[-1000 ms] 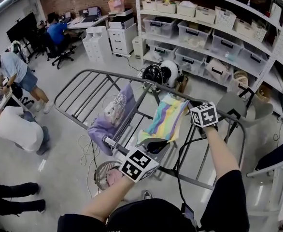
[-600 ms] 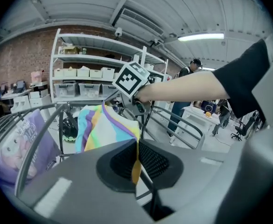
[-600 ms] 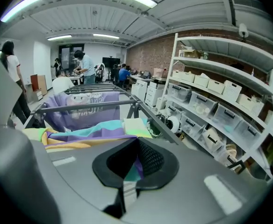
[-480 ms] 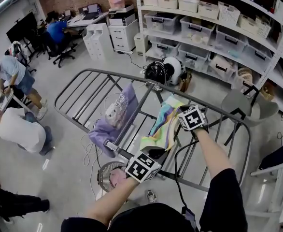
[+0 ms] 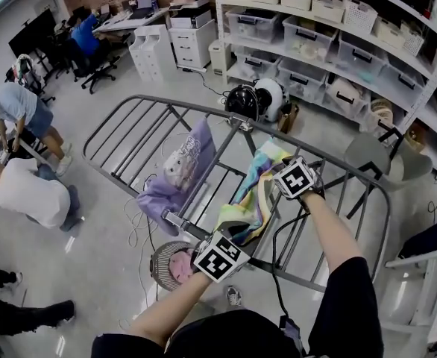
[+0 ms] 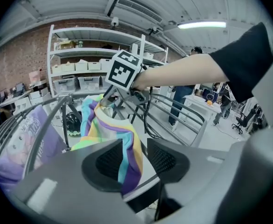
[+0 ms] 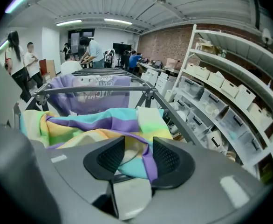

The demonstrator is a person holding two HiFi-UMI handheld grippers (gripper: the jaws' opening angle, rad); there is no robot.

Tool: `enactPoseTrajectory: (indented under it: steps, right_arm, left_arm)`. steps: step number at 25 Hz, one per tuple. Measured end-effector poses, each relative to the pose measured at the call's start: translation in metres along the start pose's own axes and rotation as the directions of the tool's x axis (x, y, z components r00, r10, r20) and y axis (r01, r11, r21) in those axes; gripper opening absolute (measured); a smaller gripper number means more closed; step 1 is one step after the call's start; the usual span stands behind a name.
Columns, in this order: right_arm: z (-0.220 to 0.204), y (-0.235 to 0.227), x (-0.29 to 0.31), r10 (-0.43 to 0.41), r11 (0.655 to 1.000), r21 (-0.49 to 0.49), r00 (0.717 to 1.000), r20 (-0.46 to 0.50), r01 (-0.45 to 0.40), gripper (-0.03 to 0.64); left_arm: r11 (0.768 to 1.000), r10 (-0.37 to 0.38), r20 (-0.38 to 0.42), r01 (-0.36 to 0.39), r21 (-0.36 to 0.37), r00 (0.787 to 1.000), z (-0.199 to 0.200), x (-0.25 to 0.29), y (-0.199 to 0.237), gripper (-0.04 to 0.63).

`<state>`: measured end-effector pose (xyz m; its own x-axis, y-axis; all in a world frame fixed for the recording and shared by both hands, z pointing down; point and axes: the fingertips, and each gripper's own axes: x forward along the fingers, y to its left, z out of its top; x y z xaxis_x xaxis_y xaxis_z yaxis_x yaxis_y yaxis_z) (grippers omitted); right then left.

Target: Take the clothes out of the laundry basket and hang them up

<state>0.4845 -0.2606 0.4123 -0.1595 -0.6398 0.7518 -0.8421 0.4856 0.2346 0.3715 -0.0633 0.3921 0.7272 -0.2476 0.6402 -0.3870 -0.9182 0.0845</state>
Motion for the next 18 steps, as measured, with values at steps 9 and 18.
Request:
enactPoseTrajectory:
  steps: [9, 18]
  right_arm:
    - [0.001, 0.004, -0.027, 0.085, 0.996, -0.034, 0.996, 0.008, -0.085, 0.213]
    - [-0.008, 0.084, -0.007, 0.27, 0.934, -0.214, 0.957, -0.104, -0.287, 0.212]
  left_arm:
    - [0.987, 0.149, 0.005, -0.149, 0.051, 0.989, 0.001, -0.027, 0.044, 0.135]
    - [0.975, 0.208, -0.095, -0.199, 0.099, 0.973, -0.016, -0.02, 0.062, 0.161]
